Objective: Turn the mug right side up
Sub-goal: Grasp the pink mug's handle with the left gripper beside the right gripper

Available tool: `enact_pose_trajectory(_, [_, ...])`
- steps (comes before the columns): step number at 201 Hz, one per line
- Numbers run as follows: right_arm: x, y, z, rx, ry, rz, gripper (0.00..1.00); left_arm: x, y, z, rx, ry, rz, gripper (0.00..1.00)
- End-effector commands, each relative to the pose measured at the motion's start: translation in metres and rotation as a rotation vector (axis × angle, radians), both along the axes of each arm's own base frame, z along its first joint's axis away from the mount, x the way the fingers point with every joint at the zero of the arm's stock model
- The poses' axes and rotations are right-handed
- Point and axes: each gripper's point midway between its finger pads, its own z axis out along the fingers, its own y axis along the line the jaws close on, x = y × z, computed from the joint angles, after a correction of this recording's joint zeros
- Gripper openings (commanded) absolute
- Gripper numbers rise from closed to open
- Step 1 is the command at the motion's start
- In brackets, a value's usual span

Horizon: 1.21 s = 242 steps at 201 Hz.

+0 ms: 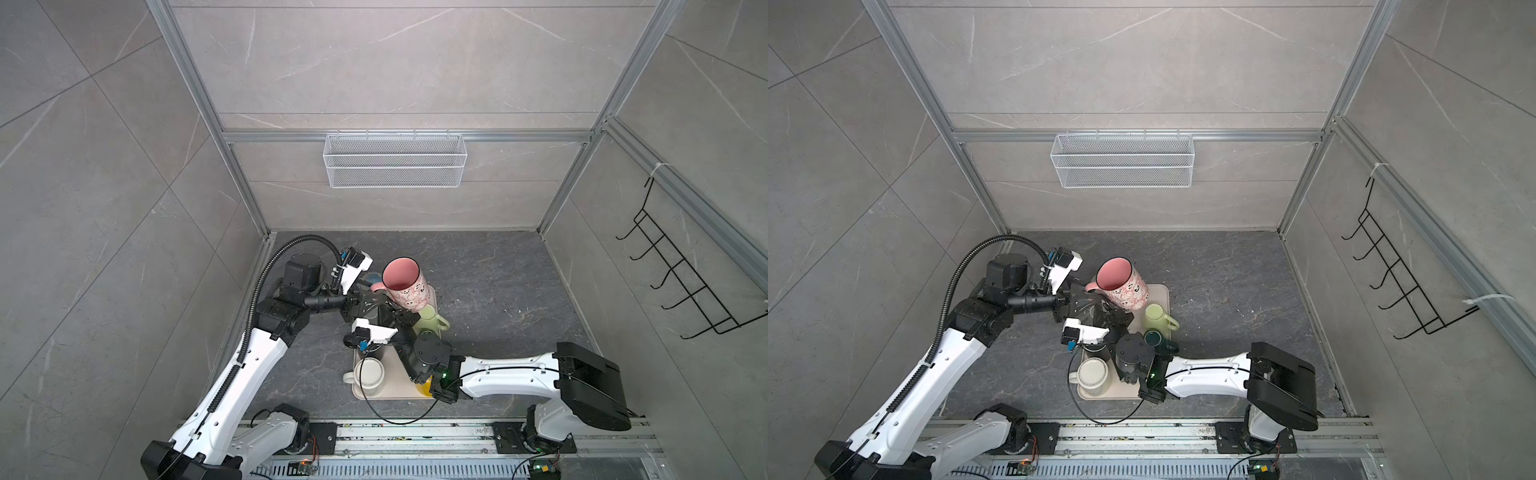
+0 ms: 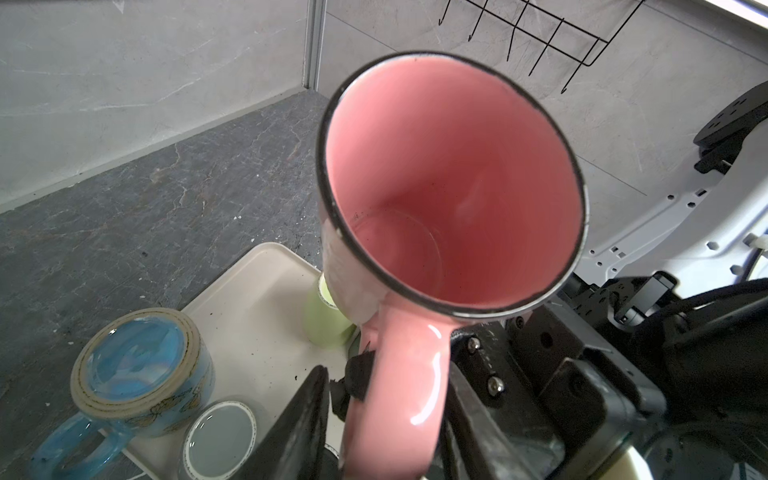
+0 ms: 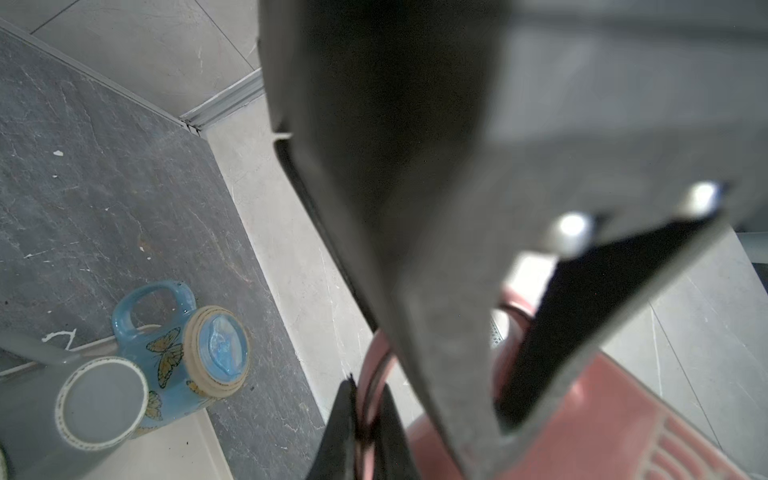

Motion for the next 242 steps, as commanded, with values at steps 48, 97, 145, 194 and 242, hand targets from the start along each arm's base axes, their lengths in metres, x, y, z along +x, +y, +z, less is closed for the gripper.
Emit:
enact_pose_trajectory(48, [-0.0011,0.0018,0.0319,0.107,-0.047,0.004,0.0,0.001,-0.0008,0.0133,-0.012,-0.054,0.007,0.46])
enact_pose_trajectory(97, [-0.0001,0.0039,0.0301,0.103,-0.045,0.004,0.0,0.0027,-0.0016,0.0159,-0.02,-0.063,0.011,0.49])
enact_pose_trajectory(145, [0.0001,0.0044,0.0309,0.105,-0.046,0.004,0.0,0.0029,-0.004,0.0148,-0.026,-0.051,0.005,0.26])
enact_pose_trajectory(194, [-0.0001,0.0054,0.0318,0.111,-0.05,0.005,0.0,0.001,-0.0081,0.0083,-0.025,-0.03,-0.01,0.0])
enact_pose_trajectory(242, [0.0043,0.0035,0.0297,0.114,-0.045,-0.032,0.03,0.0061,-0.0063,0.0111,-0.051,-0.064,0.041,0.0])
